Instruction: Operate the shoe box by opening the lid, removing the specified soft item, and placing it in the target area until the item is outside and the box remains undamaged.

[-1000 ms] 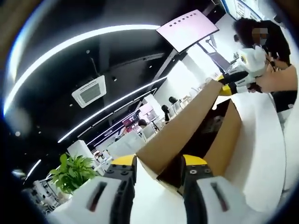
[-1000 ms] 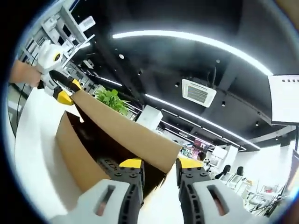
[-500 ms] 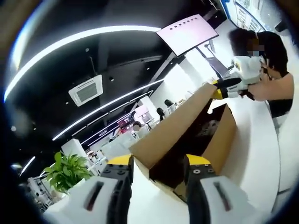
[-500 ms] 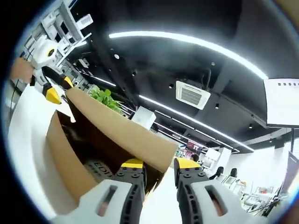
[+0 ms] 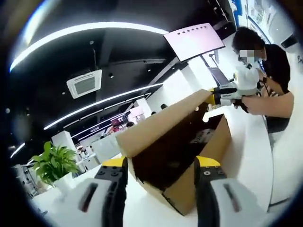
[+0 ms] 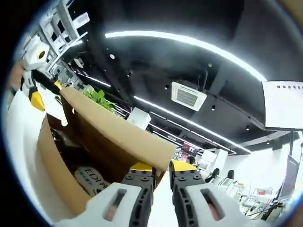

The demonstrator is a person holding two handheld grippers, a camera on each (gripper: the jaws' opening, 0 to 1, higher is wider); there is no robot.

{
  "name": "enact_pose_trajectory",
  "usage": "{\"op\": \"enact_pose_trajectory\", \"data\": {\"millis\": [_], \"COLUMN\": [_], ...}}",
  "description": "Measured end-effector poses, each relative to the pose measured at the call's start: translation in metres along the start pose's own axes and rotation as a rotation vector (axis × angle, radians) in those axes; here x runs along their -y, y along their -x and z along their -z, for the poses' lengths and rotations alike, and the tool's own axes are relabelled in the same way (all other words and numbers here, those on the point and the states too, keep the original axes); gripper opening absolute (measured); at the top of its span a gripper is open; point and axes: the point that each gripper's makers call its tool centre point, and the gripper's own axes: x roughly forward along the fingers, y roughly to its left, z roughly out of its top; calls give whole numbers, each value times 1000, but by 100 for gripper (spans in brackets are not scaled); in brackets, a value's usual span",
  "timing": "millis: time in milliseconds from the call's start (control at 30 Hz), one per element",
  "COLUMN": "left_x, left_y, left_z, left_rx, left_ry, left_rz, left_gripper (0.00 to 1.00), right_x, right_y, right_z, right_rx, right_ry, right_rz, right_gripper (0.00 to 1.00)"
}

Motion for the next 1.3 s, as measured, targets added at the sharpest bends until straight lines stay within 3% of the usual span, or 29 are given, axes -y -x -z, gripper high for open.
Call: {"op": "enact_pose_trajectory", "data": {"millis": [100,133,167,233,267,300,333,400,433,500,667,800,900,1000,1067,1167,1200,1300], "left_x": [2,9,6,11,9,9,14,18,19,12,14,9,17,12,18,19,21,24], "left_y": [2,2,1,0,-1,-1,0,2,3,4,2,-3,-2,-10,-9,-15,-15,-19], "left_z": [1,2,0,0,-8,-15,-17,-10,0,7,18,18,20,18,21,26,27,36], "left_rx": [-18,-41,-39,-56,-7,44,54,8,-50,-83,-209,-245,-295,-282,-309,-343,-347,-369], "left_ry": [-11,5,12,116,212,253,274,289,241,171,147,-12,-14,-119,-102,-77,-85,-147], "left_rz": [30,78,65,110,102,114,149,181,201,182,288,334,424,401,448,462,472,494], "left_gripper": [59,60,61,59,59,61,64,61,55,42,39,37,35,31,30,30,29,28], "right_x": [3,4,6,9,8,8,9,9,9,10,13,13,13,14,14,16,20,19], "right_y": [0,-1,-1,-2,-3,-4,-4,-4,-4,-6,-10,-13,-14,-15,-16,-16,-15,-15], "right_z": [0,-1,-3,-5,-5,-3,-4,-5,-5,-6,-6,-4,-4,-4,-4,-3,-5,-7], "right_rx": [-47,-50,-55,-54,-52,-69,-68,-68,-73,-78,-86,-100,-98,-94,-95,-114,-114,-103], "right_ry": [-26,-22,-23,-33,-27,-34,-35,-49,-59,-73,-115,-133,-136,-147,-154,-129,-91,-91], "right_rz": [17,18,25,31,18,20,18,17,16,14,13,10,10,12,9,12,43,37], "right_gripper": [10,11,13,11,6,4,4,4,4,3,3,3,3,3,3,6,9,8]}}
